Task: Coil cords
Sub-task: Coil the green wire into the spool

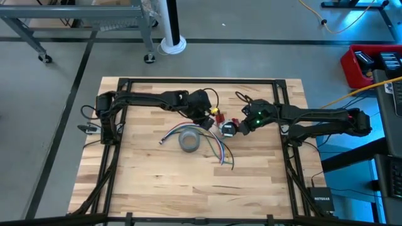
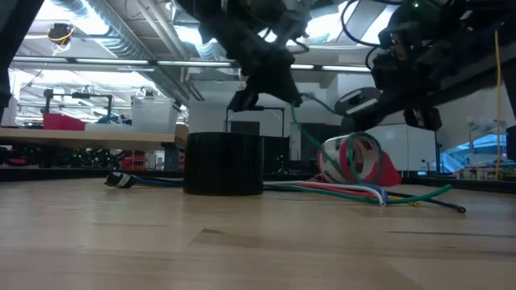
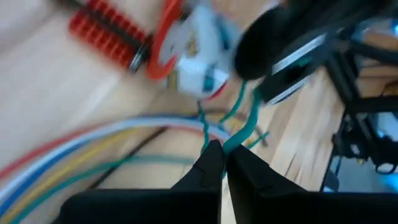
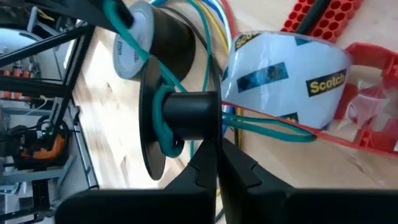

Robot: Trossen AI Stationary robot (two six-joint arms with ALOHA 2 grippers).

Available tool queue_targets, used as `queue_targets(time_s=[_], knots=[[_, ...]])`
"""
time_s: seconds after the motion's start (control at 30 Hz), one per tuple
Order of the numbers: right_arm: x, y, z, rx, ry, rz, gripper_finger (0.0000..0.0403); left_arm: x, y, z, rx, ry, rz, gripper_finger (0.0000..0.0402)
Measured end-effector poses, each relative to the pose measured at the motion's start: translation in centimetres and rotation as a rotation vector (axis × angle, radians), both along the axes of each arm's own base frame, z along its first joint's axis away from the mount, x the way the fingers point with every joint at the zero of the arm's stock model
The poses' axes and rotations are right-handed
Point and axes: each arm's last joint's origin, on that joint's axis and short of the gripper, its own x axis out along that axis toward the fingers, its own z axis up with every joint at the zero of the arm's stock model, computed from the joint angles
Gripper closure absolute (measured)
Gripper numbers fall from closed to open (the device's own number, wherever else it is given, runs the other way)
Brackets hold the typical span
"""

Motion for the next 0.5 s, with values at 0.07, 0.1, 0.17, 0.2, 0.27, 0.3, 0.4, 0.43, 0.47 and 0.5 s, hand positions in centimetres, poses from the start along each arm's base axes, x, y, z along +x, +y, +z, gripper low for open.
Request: queue_targets(time_s=[0.07, 0.1, 0.17, 0.2, 0.27, 0.3, 0.4, 0.43, 0.47, 0.5], knots=[[0.0, 0.0, 0.2, -0.004, -0.017, 0.000, 0.0400, -0.4, 0.5, -0.2, -0.030, 0.036, 0.023, 0.0401], [0.1, 0.0, 0.3, -0.006, -0.024, -0.001, 0.0400, -0.5, 0.8, -0.2, -0.036, 0.041, 0.036, 0.0401], [0.1, -0.1, 0.4, -0.016, -0.027, -0.008, 0.0400, -0.5, 1.3, -0.1, -0.058, 0.031, 0.062, 0.0401], [0.1, -0.1, 0.5, -0.025, -0.025, -0.012, 0.0400, -0.5, 1.6, -0.1, -0.075, 0.019, 0.068, 0.0401], [0.2, -0.2, 0.6, -0.045, -0.023, -0.026, 0.0400, -0.4, 2.1, 0.2, -0.127, -0.013, 0.079, 0.0401], [0.2, -0.2, 0.7, -0.065, -0.025, -0.033, 0.0400, -0.2, 2.3, 0.4, -0.154, -0.040, 0.078, 0.0401], [0.4, -0.4, 1.2, -0.125, -0.035, -0.049, 0.0400, 0.1, 3.0, 1.1, -0.263, -0.125, 0.056, 0.0401], [0.4, -0.5, 1.3, -0.144, -0.038, -0.057, 0.0400, 0.2, 3.3, 1.4, -0.307, -0.150, 0.047, 0.0401], [0.4, -0.5, 1.4, -0.163, -0.039, -0.064, 0.0400, 0.2, 3.5, 1.6, -0.349, -0.174, 0.040, 0.0401], [0.5, -0.6, 1.6, -0.179, -0.042, -0.069, 0.0400, 0.3, 3.7, 1.9, -0.383, -0.197, 0.034, 0.0401]])
